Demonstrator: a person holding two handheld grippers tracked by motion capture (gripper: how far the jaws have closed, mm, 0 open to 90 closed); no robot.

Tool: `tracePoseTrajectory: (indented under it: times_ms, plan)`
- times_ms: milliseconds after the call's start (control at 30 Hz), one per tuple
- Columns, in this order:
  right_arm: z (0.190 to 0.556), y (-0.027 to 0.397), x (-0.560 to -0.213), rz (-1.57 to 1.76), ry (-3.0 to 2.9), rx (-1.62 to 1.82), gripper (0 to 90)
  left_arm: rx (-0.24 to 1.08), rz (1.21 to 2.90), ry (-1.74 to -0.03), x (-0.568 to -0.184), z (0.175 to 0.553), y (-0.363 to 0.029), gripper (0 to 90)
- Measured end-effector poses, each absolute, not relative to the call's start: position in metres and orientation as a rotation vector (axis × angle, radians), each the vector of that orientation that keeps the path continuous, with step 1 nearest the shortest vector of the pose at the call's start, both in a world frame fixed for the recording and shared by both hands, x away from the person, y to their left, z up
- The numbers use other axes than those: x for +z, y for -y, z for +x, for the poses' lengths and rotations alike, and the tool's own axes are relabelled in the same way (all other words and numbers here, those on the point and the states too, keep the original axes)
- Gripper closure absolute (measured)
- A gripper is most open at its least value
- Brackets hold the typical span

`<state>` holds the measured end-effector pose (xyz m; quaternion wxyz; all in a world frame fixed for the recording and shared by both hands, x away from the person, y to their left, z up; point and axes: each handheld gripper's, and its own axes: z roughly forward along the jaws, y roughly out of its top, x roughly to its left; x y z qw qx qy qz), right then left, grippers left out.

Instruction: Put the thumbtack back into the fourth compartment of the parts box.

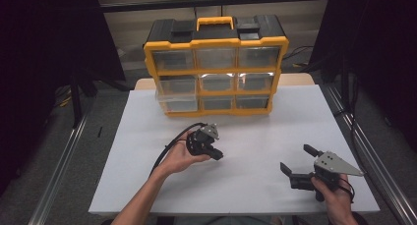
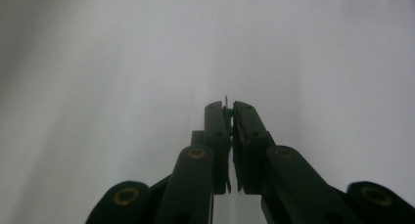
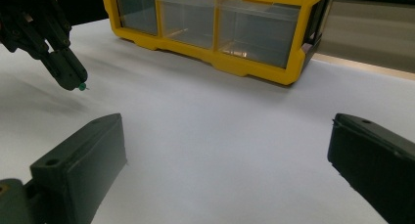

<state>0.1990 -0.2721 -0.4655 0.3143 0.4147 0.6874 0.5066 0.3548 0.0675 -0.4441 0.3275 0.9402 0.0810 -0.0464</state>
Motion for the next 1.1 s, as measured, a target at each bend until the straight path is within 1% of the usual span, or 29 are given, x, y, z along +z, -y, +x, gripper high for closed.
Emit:
tracePoseTrajectory:
  times_ms: [233,333,400,433,533,567,633,667,767,1100]
  plan:
    - [0.199,0.272,-0.465,1.090,-1.811,1.335,0.8,-0.081,2.424,-0.207,-0.436,0.353,-0.072,85.7]
    - [0.199,0.272,-0.465,1.091,-1.809,1.336,0.8,-0.105,2.429,-0.199,-0.431,0.353,-0.074,85.8]
    - [0.199,0.272,-0.465,1.092,-1.808,1.335,0.8,-0.062,2.394,-0.224,-0.431,0.352,-0.075,85.7]
    - [0.199,0.272,-0.465,1.092,-1.808,1.335,0.8,-0.074,2.404,-0.215,-0.429,0.353,-0.076,85.7]
    - [0.199,0.272,-0.465,1.093,-1.808,1.336,0.8,-0.026,2.375,-0.233,-0.426,0.353,-0.080,85.8]
    - [0.199,0.272,-0.465,1.092,-1.809,1.336,0.8,-0.052,2.378,-0.235,-0.425,0.355,-0.081,85.8]
    - [0.199,0.272,-0.465,1.093,-1.808,1.336,0.8,-0.025,2.358,-0.253,-0.424,0.355,-0.084,85.8]
    - [0.199,0.272,-0.465,1.095,-1.808,1.336,0.8,-0.057,2.367,-0.230,-0.421,0.358,-0.086,85.7]
    - [0.199,0.272,-0.465,1.094,-1.809,1.336,0.8,-0.016,2.326,-0.253,-0.419,0.357,-0.089,85.7]
    - [0.199,0.273,-0.465,1.093,-1.807,1.336,0.8,0.000,2.269,-0.264,-0.404,0.359,-0.103,85.7]
